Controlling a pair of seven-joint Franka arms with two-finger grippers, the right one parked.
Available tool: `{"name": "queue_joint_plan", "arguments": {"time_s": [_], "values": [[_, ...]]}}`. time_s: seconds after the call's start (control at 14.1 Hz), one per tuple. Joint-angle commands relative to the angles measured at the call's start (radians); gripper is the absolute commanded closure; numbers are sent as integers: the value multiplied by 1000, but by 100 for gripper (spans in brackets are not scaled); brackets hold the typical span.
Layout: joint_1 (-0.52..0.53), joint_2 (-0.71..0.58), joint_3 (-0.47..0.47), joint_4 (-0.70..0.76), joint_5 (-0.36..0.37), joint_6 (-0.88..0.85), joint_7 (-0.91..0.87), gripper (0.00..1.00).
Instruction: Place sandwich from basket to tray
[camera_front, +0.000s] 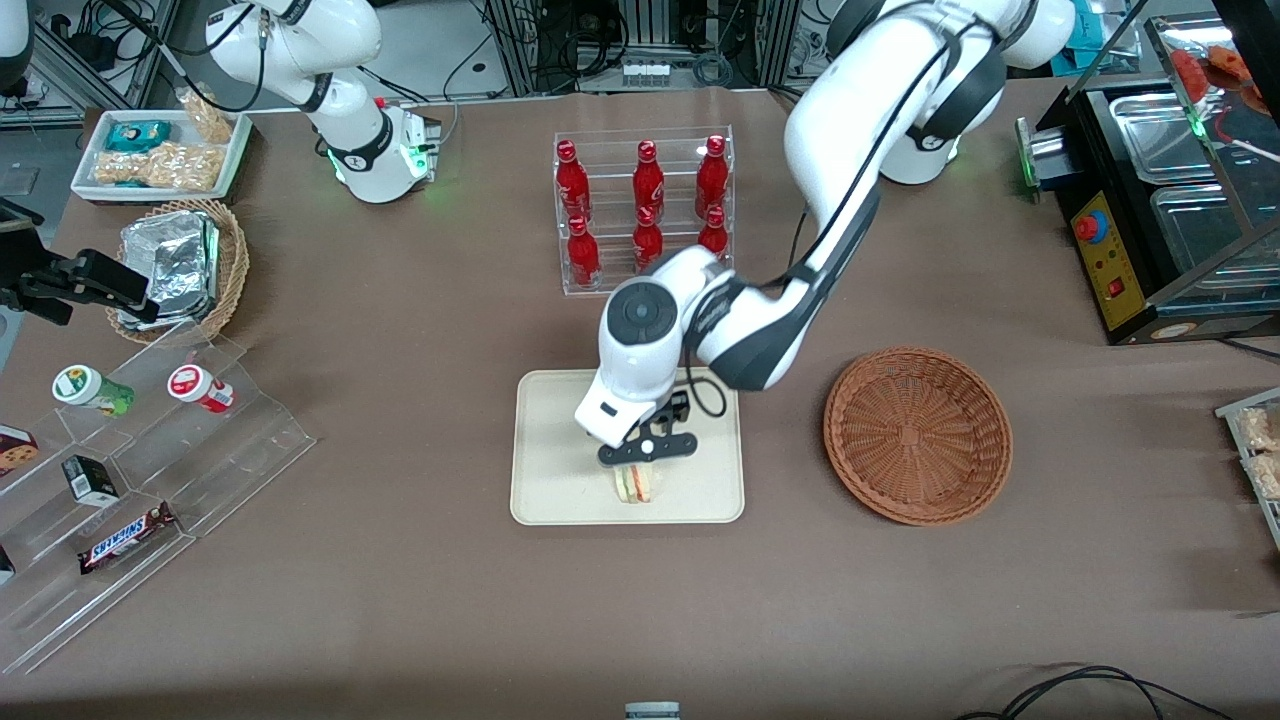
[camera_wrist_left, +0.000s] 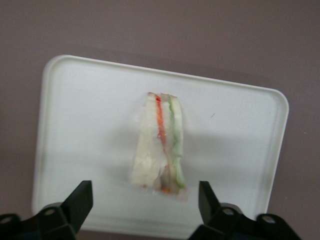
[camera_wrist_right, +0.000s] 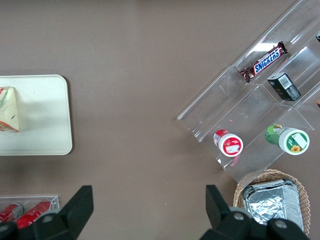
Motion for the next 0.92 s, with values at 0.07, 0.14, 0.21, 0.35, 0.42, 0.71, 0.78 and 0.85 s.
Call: {"name": "queue_joint_plan", "arguments": {"time_s": [0.07,0.14,0.21,0.35,0.42,0.71,0.78,0.85], "values": [[34,-183,20,-54,24,-224,-23,0],[54,-217,23,-74,23,-275,-27,0],[88,-251,23,-107,21,-314,-26,0],[160,-312,23,-193,10,-314,-17,0],[191,-343,23,-239,10,-312,-8,0],[319,-492,23,-423,13,-308,151,0],[355,-533,22,-469,10,-306,207,0],[378,-577,22,-517,9,-306,253,0]]}}
